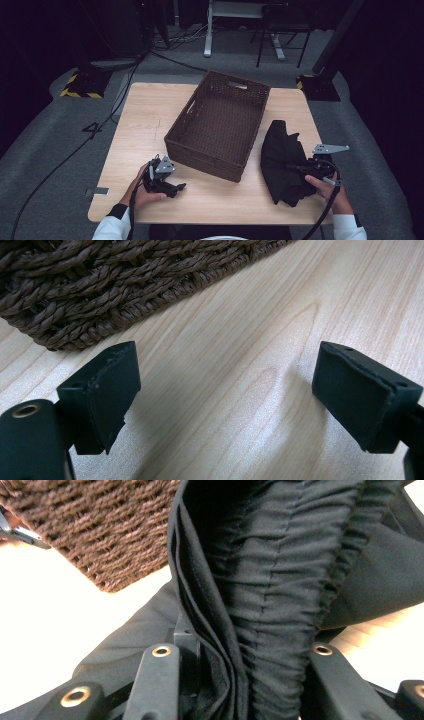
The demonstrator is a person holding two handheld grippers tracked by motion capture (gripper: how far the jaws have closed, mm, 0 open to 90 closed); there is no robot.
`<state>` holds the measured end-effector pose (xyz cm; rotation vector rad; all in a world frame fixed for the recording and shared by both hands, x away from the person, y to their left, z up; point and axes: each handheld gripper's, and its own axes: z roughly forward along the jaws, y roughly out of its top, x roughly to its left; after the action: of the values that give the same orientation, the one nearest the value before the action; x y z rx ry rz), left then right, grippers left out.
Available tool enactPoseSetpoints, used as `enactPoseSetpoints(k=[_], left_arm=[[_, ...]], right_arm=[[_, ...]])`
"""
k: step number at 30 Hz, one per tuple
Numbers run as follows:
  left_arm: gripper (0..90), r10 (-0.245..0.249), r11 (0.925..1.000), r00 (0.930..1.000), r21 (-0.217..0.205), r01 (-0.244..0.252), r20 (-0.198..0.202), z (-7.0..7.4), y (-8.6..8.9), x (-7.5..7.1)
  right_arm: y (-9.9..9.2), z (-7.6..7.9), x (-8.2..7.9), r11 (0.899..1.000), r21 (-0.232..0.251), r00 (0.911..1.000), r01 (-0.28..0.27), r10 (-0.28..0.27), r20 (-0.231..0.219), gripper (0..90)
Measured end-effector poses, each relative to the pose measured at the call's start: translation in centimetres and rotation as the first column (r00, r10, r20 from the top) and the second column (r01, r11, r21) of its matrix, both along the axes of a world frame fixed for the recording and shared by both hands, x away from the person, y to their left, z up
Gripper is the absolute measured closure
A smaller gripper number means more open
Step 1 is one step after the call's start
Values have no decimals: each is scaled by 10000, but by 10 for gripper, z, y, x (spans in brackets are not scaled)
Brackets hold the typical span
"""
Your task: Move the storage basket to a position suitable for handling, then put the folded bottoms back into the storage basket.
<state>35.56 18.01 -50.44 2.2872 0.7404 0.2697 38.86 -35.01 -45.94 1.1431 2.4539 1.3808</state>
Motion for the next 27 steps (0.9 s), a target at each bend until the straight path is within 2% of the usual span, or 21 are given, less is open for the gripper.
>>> enactPoseSetpoints(k=[7, 27], left_arm=[[125, 11, 10000, 10000, -9, -11, -1, 0, 0, 0], [125, 14, 10000, 10000, -3, -14, 2, 0, 0, 0]], right_arm=[[-6, 9, -2, 9992, 324, 9991, 219, -231, 358, 660], [-19, 30, -3, 9961, 678, 9922, 558, -629, 1073, 660]])
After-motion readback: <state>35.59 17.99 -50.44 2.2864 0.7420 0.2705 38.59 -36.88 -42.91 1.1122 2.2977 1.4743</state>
